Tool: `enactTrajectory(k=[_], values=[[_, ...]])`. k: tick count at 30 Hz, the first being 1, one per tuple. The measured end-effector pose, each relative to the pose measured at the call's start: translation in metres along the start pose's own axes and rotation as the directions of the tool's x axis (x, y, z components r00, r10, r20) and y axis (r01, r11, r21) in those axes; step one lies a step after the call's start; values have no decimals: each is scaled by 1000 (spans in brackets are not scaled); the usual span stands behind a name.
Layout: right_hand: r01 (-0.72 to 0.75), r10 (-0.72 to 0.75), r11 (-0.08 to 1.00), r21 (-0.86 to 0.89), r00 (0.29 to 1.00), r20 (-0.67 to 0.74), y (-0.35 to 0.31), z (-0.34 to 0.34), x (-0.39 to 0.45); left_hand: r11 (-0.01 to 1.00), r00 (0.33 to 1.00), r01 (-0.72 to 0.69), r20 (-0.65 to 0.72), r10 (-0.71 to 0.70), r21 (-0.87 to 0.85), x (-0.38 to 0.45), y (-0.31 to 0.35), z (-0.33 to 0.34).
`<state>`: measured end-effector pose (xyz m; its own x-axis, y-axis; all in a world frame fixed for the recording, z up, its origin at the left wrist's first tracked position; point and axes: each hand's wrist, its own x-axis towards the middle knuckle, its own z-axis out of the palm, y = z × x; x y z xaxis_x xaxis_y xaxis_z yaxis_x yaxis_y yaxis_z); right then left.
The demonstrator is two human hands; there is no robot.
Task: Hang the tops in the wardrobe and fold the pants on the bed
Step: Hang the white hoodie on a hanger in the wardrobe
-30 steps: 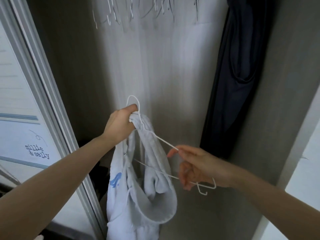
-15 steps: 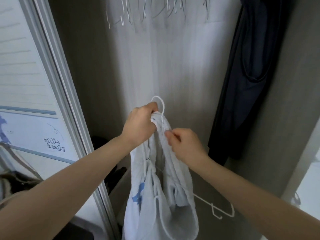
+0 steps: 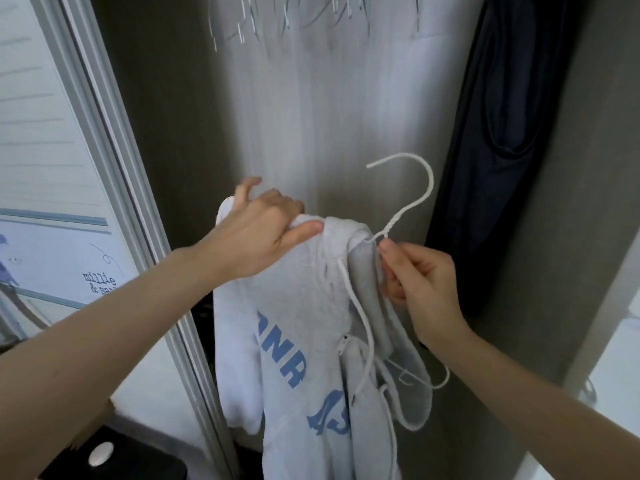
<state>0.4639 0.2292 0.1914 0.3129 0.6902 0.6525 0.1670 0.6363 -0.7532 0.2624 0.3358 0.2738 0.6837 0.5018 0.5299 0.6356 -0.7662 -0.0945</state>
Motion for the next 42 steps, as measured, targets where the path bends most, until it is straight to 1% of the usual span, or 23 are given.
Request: enactTrajectory(k=[5,8,11,14,16,17,18,19,20,22,23,24,25,26,27,29,31,32,34,36,38,40,42], values=[[49,-56,981,-189,998,-32,1,10,1,961,994,99,61,-86,-260,-5,23,22],[78,-80,952,-295,997,4,4,18,6,845,981,194,124,-152,-498,-8,28,22],[140,-118,901,-411,990,79,3,25,16,805,975,220,104,-195,-551,-9,29,23],[222,-119,752,-621,972,204,-5,26,26,764,949,288,66,-308,-577,-11,22,27],[335,-260,568,-752,940,223,-6,21,20,704,919,342,64,-390,-622,-14,10,32],[406,-343,516,-755,905,252,-5,18,9,664,903,368,80,-422,-651,-16,4,34],[457,-355,516,-725,884,304,-1,19,-5,621,889,387,98,-447,-681,-19,-2,36],[453,-257,550,-701,891,374,8,19,-23,586,879,399,111,-464,-705,-21,-6,38],[412,-75,552,-725,891,449,19,20,-37,559,871,402,114,-478,-725,-22,-11,39],[310,330,375,-874,836,439,50,20,-52,520,852,404,104,-513,-752,-22,-16,40],[223,485,351,-909,788,380,62,18,-52,500,839,408,98,-535,-764,-21,-18,40],[100,589,431,-897,722,364,70,17,-47,474,824,413,96,-559,-778,-20,-19,39],[-46,628,568,-822,670,396,75,17,-43,441,807,418,103,-581,-794,-18,-21,39],[-152,607,688,-710,657,447,77,21,-39,407,790,422,109,-604,-810,-17,-23,38],[-176,543,765,-619,693,474,75,26,-38,382,773,425,109,-625,-821,-17,-25,37],[-102,387,837,-538,805,450,75,37,-42,344,727,433,98,-679,-833,-18,-32,34],[-25,295,880,-474,812,504,67,43,-57,245,650,446,124,-750,-861,-20,-39,33],[-34,285,911,-410,771,569,61,46,-64,170,608,447,159,-778,-878,-21,-43,32],[-135,345,933,-334,604,719,53,51,-75,49,562,422,218,-798,-905,-27,-48,30],[-249,448,893,-374,431,783,54,53,-79,36,573,409,226,-787,-912,-31,-52,30],[-319,529,843,-434,342,776,57,50,-74,77,606,404,204,-769,-911,-36,-54,27],[-220,607,794,-566,269,748,63,43,-66,109,642,367,167,-748,-924,-42,-57,24],[75,750,634,-770,187,635,73,30,-57,168,682,333,114,-723,-928,-49,-63,21]])
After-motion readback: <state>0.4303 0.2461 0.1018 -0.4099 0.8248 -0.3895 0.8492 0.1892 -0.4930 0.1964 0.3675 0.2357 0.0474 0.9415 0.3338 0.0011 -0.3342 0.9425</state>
